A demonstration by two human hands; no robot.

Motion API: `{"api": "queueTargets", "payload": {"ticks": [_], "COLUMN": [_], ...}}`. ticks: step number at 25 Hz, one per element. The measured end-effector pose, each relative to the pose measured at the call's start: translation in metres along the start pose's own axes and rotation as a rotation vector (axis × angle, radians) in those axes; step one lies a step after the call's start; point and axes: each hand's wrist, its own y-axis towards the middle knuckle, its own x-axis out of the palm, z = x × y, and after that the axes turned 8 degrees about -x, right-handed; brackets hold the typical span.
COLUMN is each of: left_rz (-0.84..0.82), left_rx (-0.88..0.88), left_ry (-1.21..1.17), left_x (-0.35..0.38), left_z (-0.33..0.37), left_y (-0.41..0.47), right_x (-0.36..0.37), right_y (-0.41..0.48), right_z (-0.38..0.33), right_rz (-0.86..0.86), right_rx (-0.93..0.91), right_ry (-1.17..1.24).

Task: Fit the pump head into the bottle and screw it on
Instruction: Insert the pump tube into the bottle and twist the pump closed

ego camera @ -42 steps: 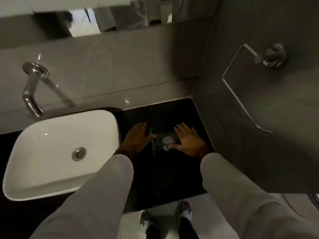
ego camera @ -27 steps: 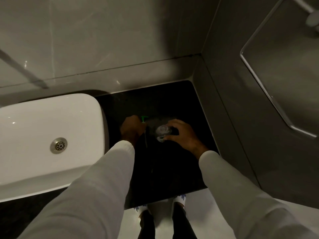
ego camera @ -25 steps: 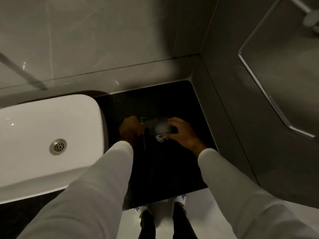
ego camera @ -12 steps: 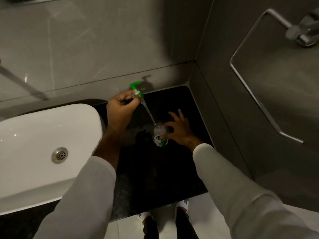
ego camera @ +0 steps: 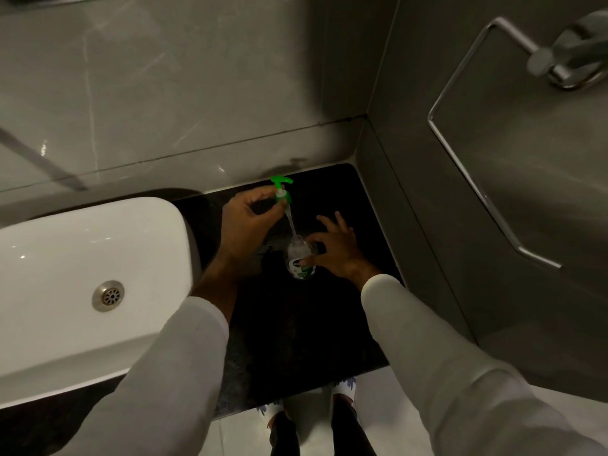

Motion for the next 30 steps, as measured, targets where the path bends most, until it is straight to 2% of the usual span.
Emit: {"api": "queueTargets", "payload": {"ticks": [4,6,11,15,17,22,26,30], "left_rz": [-0.044,-0.133,-0.309,-0.193,-0.158,-0.190,-0.299,-0.042], "left_rx": [-0.096,-0.166,-0.237,-0.179,-0.224,-0.332,-0.462,-0.392], "left_ry": [0.201,0.267,0.233,0.289,0.290,0.219,-0.026,0.109], "left_x": [0.005,0.007,0.014,0.022,0.025,0.024,0.022,0.033], "left_z": [-0.024,-0.033,-0.039,-0.042,-0.041,-0.041,-0.041,-0.038], "left_y": [-0.007,-0.013,-0.029,-0.030,-0.030,-0.021,-0.021,-0.029], "right_x": [-0.002,-0.003,-0.004,-0.004,-0.003,-0.002,0.003,0.005], "right_y": [-0.001,-0.001,-0.001,-0.001,0.000,0.002,0.003,0.006], "right_z": [0.000,-0.002,-0.003,-0.003,-0.003,0.001,0.005,0.002], "right_rz": [0.045,0.048,0.034,0.025,0.030,0.051,0.080,0.070], "right_rx": [-0.022,-0.020,-0.031,-0.027,-0.027,-0.026,-0.013,-0.008], "right_ry": [-0.021,-0.023,-0.008,-0.024,-0.020,-0.001,0.011,0.020]}}
